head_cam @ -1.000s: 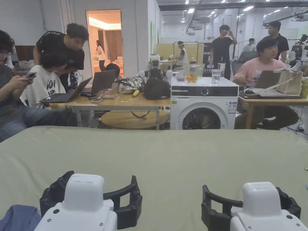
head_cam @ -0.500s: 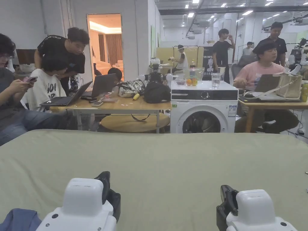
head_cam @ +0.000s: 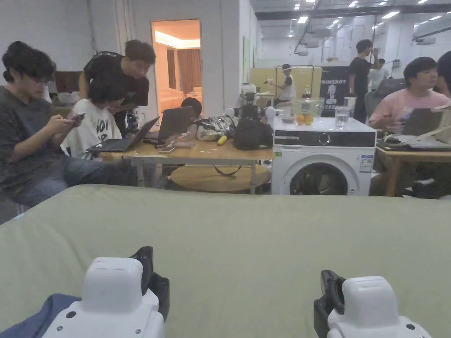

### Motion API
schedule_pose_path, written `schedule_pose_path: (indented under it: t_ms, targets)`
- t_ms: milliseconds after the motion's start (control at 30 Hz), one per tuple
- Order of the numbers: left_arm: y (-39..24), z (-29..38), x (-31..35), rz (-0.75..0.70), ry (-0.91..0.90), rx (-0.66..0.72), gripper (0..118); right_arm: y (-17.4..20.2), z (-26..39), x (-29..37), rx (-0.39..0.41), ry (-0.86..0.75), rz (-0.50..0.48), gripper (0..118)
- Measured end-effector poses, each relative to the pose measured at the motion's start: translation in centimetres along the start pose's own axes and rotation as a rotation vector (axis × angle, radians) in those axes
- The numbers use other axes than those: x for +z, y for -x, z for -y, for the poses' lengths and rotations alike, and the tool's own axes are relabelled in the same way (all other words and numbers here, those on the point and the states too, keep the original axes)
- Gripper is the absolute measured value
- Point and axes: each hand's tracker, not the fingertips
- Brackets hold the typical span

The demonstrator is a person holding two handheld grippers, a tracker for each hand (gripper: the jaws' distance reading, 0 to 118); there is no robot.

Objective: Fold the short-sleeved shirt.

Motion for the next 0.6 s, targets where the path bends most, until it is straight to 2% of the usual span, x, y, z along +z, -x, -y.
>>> schedule_pose_path:
  t_ms: [267, 600]
  targets:
    - [4.9, 0.1, 2.4, -0.156, 0.01, -0.022, 0, 5.7, 0.2, -2.0, -0.028, -0.002, -0.16, 0]
    - [10.3, 0.7, 3.4, -0.241, 0.069, -0.016, 0, 12.1, 0.8, -4.0, -0.037, 0.031, -0.308, 0]
